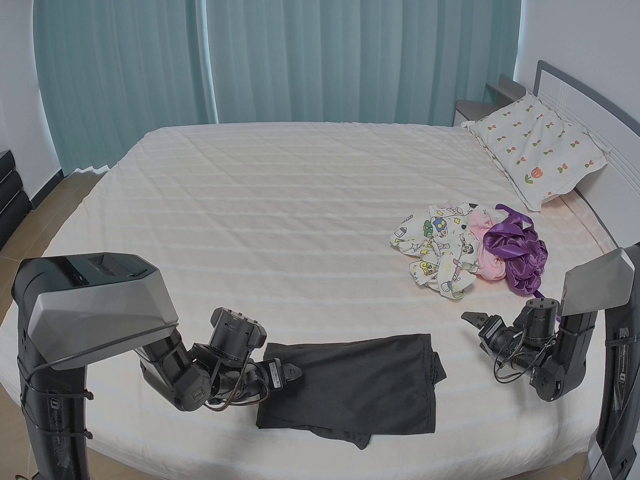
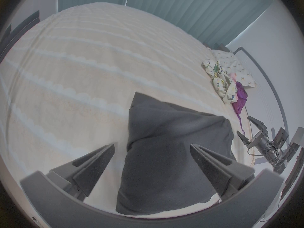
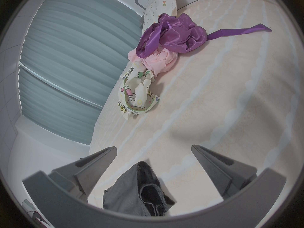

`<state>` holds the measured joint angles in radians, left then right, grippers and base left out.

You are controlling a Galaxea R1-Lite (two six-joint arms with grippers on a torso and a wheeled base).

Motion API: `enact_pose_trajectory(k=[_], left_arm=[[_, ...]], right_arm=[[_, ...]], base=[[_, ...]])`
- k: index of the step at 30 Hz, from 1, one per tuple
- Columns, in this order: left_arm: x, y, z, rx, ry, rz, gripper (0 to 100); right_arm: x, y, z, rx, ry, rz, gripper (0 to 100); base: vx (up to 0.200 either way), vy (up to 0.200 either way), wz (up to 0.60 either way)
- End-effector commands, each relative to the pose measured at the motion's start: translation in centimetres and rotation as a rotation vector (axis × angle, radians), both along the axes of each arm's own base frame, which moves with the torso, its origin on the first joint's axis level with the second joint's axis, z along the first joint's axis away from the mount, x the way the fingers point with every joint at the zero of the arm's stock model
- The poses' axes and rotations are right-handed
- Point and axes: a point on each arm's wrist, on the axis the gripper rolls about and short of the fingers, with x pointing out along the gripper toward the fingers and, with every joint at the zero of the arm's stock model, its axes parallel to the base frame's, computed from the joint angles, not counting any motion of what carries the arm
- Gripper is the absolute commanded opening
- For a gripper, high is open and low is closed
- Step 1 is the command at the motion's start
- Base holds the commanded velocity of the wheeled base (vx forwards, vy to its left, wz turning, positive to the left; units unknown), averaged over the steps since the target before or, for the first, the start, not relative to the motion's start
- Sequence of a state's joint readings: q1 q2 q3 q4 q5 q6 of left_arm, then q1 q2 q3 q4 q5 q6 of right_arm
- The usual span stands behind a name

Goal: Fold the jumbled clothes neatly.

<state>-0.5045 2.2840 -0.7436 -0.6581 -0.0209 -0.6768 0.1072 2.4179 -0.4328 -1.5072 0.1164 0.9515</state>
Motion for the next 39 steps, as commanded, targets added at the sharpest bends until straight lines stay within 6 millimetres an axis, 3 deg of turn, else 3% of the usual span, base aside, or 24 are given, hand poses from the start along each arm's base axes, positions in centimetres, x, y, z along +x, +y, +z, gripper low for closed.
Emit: enact_pose_trajectory(k=[1,14,15,39], left_arm=[[0.0,-0.2,-1.1,0.01,-0.013,-0.009,100],[-0.1,-0.9,-1.7,0.009,-0.061,-0.061,100],[-0.1,-0.9,-1.7,0.009,-0.061,-0.061,0],[-1.0,0.2,-0.3,-0.034,-0.039,0.018,0]], right_arm=[[0.0,0.1,0.1,0.002,-0.008,0.001,100],[-0.2,0.1,0.3,0.011,-0.036,0.007,100],[-0.2,0.1,0.3,0.011,-0.036,0.007,100],[-0.2,-0.1,0.3,0.014,-0.031,0.009,100]], base=[[0.0,0.0,0.0],[0.0,0.0,0.0],[0.0,0.0,0.0],[0.0,0.008,0.0]])
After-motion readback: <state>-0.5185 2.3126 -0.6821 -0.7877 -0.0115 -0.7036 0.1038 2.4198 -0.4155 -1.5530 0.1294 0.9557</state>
